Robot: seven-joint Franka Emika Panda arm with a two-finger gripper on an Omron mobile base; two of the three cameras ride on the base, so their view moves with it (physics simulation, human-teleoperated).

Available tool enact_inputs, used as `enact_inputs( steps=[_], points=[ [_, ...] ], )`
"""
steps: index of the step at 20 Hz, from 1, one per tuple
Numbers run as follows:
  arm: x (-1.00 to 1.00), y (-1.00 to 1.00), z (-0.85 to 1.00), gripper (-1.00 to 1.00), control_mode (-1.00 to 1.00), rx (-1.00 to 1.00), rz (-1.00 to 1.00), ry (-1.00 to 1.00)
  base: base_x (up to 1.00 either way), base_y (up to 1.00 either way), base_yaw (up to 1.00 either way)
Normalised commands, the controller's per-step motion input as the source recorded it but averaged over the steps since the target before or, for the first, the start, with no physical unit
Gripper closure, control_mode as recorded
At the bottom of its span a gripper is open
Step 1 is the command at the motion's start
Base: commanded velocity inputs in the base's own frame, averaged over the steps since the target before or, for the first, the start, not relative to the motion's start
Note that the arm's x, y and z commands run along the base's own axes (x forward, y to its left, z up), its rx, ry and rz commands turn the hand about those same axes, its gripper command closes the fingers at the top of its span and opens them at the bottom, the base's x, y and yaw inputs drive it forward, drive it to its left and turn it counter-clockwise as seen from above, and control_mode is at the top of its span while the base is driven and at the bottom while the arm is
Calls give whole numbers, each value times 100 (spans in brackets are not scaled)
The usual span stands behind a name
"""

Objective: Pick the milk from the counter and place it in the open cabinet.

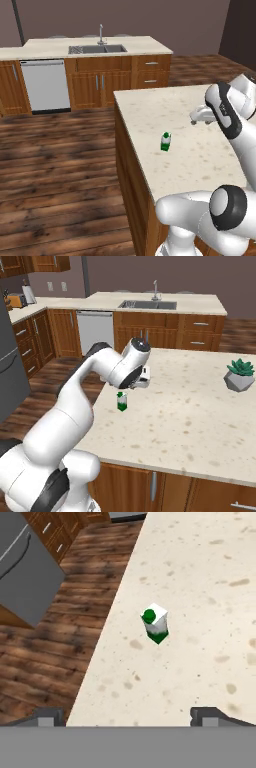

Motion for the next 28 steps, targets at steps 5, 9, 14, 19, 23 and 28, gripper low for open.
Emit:
enact_inputs(
  steps=[5,9,14,19,23,28],
  points=[
    [37,-12,-40,-100,-100,0,2,-23,0,0,0],
    [7,-2,-28,-100,-100,0,3,-21,0,0,0],
    [0,0,-36,-100,-100,-1,3,-13,0,0,0],
    [0,0,-39,-100,-100,-3,2,-11,0,0,0],
    [0,0,-33,-100,-100,-2,0,-8,0,0,0],
    [0,11,-35,-100,-100,-10,0,-10,0,0,0]
  ],
)
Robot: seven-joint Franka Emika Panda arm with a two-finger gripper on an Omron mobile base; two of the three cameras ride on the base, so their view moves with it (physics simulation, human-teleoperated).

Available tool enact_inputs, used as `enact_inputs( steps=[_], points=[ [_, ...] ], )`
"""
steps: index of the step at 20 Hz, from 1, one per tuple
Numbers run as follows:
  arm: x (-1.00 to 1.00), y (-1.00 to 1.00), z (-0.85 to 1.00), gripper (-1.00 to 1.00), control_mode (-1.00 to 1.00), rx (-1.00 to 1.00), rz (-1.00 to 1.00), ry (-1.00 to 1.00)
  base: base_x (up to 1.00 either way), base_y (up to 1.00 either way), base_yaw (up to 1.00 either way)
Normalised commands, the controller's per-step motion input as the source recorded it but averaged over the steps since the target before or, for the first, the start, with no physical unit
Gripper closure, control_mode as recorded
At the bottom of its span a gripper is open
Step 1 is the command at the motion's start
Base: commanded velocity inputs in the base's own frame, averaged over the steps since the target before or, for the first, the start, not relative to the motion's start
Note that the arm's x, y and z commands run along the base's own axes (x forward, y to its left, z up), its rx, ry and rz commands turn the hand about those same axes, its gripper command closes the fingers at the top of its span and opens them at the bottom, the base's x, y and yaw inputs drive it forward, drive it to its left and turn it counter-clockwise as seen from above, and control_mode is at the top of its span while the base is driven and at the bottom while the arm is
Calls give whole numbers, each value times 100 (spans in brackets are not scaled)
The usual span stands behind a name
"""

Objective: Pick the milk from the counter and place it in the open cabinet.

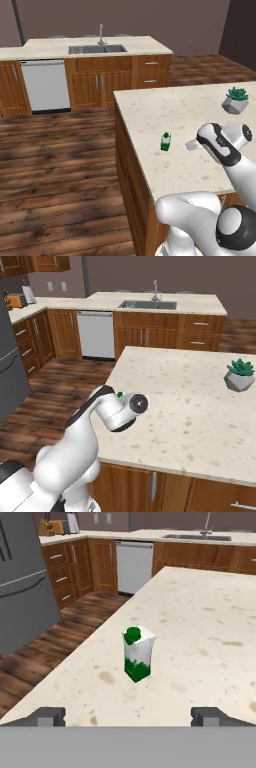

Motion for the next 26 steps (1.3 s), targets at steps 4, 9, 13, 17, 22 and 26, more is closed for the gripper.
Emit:
enact_inputs(
  steps=[4,9,13,17,22,26],
  points=[
    [0,8,-24,-100,-100,-5,0,-7,0,0,0],
    [0,6,-21,-100,-100,-1,2,-3,0,0,0],
    [7,13,-13,-100,-100,0,6,-5,0,0,0],
    [18,13,-2,-100,-100,0,10,-6,0,0,0],
    [20,2,0,-100,-100,0,13,-4,0,0,0],
    [13,0,-2,-100,-100,0,13,-1,0,0,0]
  ],
)
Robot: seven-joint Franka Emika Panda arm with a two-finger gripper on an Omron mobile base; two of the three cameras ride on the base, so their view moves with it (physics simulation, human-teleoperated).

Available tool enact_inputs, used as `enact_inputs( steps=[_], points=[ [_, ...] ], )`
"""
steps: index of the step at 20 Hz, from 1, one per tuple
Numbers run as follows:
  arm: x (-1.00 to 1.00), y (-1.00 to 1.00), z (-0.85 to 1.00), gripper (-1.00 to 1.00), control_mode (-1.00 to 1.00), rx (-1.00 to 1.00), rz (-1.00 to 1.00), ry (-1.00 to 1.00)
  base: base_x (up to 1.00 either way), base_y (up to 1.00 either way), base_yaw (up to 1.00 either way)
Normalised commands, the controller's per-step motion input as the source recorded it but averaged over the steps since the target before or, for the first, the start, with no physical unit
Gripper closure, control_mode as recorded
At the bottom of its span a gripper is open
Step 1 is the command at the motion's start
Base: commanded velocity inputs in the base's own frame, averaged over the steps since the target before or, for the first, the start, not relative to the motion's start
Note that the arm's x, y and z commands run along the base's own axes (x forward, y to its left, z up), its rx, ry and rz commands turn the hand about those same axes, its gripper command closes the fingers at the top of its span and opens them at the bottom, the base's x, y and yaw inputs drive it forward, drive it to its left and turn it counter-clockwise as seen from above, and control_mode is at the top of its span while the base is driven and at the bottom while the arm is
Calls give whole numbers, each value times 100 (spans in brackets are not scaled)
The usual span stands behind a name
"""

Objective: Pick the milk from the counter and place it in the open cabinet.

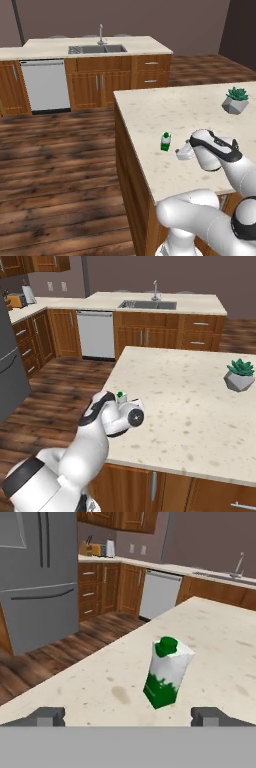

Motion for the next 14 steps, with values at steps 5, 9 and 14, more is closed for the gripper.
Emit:
enact_inputs(
  steps=[5,9,14],
  points=[
    [18,0,-9,-100,-100,0,12,0,0,0,0],
    [22,0,-6,-100,-100,0,11,0,0,0,0],
    [28,0,0,-100,-100,1,8,0,0,0,0]
  ],
)
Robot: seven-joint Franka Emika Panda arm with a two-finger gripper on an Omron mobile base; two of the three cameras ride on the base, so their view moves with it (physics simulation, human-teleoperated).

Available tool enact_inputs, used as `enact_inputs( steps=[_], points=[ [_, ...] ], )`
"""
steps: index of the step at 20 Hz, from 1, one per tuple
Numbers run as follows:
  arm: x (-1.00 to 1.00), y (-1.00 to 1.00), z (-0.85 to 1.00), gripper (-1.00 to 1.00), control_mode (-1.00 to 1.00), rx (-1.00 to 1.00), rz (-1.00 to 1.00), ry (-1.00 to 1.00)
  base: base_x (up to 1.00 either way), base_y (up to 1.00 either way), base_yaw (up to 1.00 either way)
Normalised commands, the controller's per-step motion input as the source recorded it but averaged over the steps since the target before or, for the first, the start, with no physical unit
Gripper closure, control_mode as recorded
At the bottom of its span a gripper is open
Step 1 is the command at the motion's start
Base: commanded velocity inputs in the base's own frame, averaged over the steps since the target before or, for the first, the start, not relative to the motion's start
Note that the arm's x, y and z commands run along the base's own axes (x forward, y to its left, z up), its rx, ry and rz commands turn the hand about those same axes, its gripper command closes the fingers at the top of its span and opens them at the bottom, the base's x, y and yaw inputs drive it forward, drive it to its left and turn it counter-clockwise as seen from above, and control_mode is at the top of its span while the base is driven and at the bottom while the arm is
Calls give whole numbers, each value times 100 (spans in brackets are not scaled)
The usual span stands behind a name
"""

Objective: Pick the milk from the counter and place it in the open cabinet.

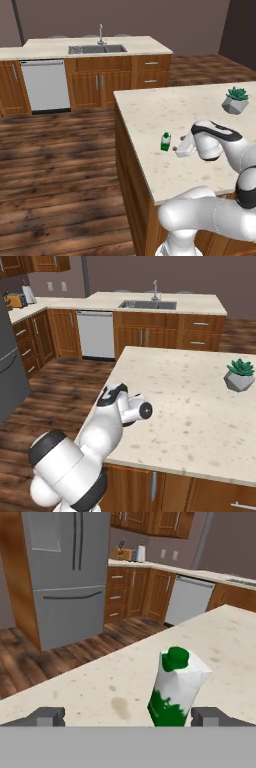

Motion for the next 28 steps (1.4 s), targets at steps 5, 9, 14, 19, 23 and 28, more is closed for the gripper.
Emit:
enact_inputs(
  steps=[5,9,14,19,23,28],
  points=[
    [30,0,0,-100,-100,2,7,0,0,0,0],
    [24,0,-1,-100,-100,1,8,0,0,0,0],
    [19,0,-9,-100,-100,0,8,0,0,0,0],
    [16,0,-8,-100,-100,0,8,0,0,0,0],
    [15,0,-6,-100,-100,3,7,0,0,0,0],
    [15,-2,-4,-100,-100,3,2,0,0,0,0]
  ],
)
